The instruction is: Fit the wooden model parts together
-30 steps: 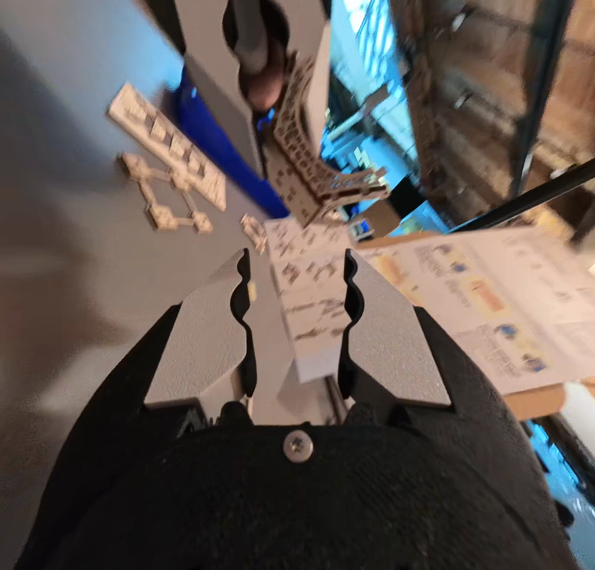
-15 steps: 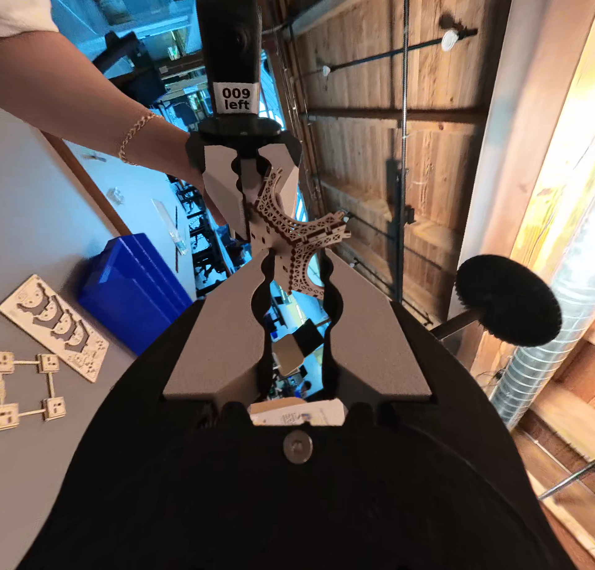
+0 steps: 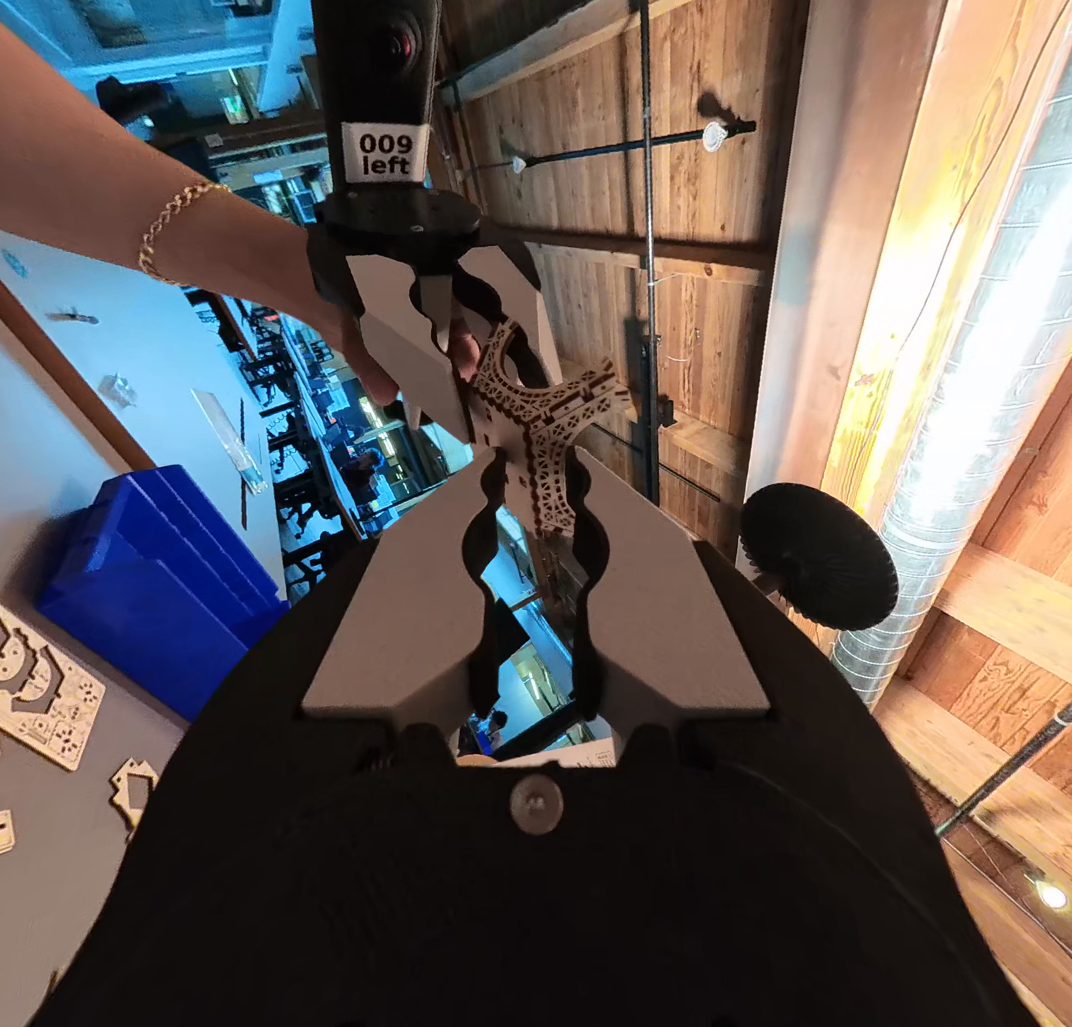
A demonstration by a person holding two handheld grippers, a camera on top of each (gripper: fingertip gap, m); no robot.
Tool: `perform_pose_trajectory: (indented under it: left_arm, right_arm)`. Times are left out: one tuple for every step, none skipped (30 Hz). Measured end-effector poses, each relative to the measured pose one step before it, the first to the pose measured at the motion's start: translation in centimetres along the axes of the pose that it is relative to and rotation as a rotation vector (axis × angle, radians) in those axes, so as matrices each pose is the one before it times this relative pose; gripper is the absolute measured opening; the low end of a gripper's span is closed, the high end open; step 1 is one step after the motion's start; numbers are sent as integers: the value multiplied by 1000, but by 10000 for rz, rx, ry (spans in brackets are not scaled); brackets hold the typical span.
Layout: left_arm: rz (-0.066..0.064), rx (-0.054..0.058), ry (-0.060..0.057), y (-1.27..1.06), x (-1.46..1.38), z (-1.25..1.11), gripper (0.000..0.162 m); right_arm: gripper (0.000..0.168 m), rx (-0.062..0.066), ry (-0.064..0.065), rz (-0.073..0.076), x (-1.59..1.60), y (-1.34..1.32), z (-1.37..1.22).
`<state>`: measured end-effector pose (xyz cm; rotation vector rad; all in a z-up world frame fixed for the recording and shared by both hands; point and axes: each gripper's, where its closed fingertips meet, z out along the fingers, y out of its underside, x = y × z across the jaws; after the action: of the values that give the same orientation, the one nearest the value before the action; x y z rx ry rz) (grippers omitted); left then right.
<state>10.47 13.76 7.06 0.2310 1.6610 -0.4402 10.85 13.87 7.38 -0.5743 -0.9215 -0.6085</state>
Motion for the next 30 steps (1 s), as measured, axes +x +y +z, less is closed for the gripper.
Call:
perform_pose_trajectory:
  left_arm:
    - [29, -127, 35, 95, -71, 19, 31]
    - [8, -136, 43, 118, -57, 15, 32]
    - [7, -159, 133, 173, 72, 30, 35]
    - [51, -184, 184, 225, 177, 13, 40]
    - [125, -199, 60, 259, 52, 49, 41]
    - [205, -168, 37, 222, 102, 72, 42]
    - [184, -78, 29, 50, 166, 108, 41]
    - [125, -29, -54, -57, 88, 175, 41]
    - [137, -57, -121, -56, 36, 236, 40]
    - [205, -133, -176, 60, -20, 265, 40]
    - [222, -150, -194, 98, -17, 261, 40]
    - [151, -92, -281, 38, -101, 267, 40]
    - [51, -12, -278, -61, -34, 265, 36]
    - [-12, 108, -79, -219, 271, 203, 33]
    - [-82, 206, 63, -358, 463, 182, 31]
    - [-116, 180, 116, -310, 480, 192, 31]
    - [-96, 67, 127, -102, 406, 216, 32]
    - [-63, -12, 46, 57, 202, 228, 33]
    - [-59, 20, 18, 42, 102, 215, 33]
    - [-141, 116, 209, -80, 319, 200, 36]
    - [-244, 140, 330, -108, 434, 212, 41]
    - [-210, 93, 112, -64, 71, 174, 40]
    - [-50, 72, 35, -17, -45, 115, 38]
    - [20, 38, 60, -4, -23, 78, 35]
    - [11, 12, 5, 2, -123, 66, 31]
    - [12, 30, 23, -40, -104, 62, 30]
    - [7, 37, 64, -61, -38, 39, 29]
    - [-1, 3, -12, -21, -160, 25, 26]
    - [20, -35, -102, 43, -281, -3, 24]
    - [10, -9, -41, 14, -184, -18, 22]
  right_arm:
    - [18, 59, 40, -22, 52, -98, 6]
    - [18, 101, -85, 78, -72, -180, -19]
    - [18, 102, -141, 113, -101, -166, -43]
    - [18, 101, -28, 27, 54, -174, -85]
    - [18, 120, -21, -63, 65, -216, -136]
    - [18, 126, -129, -22, -82, -232, -131]
    - [18, 60, -126, 50, -52, -130, -105]
    - [18, 2, -50, 46, 38, -20, -78]
    - [18, 39, -125, 18, -93, -20, -80]
    - [18, 79, -280, 78, -307, -87, -83]
    - [18, 58, -256, 100, -258, -59, -78]
    - [17, 42, -89, 40, -24, -59, -87]
    - [17, 46, 21, -4, 145, -77, -136]
    - [17, 28, -68, 35, 32, -47, -133]
    - [17, -7, -130, 89, -70, 19, -99]
    - [17, 15, -120, 34, -103, -23, -101]
    - [17, 90, -147, -15, -189, -119, -119]
    - [17, 61, -154, 31, -184, -82, -99]
    - [17, -15, -121, 61, -113, 51, -88]
    - [17, -22, -66, 22, -52, 94, -74]
    - [17, -8, -20, -45, -26, 74, -68]
    - [17, -10, 16, -46, 35, 51, -85]
    - [17, 27, -2, 10, 60, -9, -105]
    - [17, 10, -85, 47, -52, -13, -97]
    - [17, -19, -55, -3, -36, 22, -68]
    - [17, 3, -7, -80, -3, -48, -74]
    - [17, 18, -28, -60, -11, -63, -68]
    - [17, -4, -3, -4, 38, -49, -59]
    - [17, -5, 77, -17, 165, -37, -74]
    - [17, 25, 83, -23, 172, -72, -93]
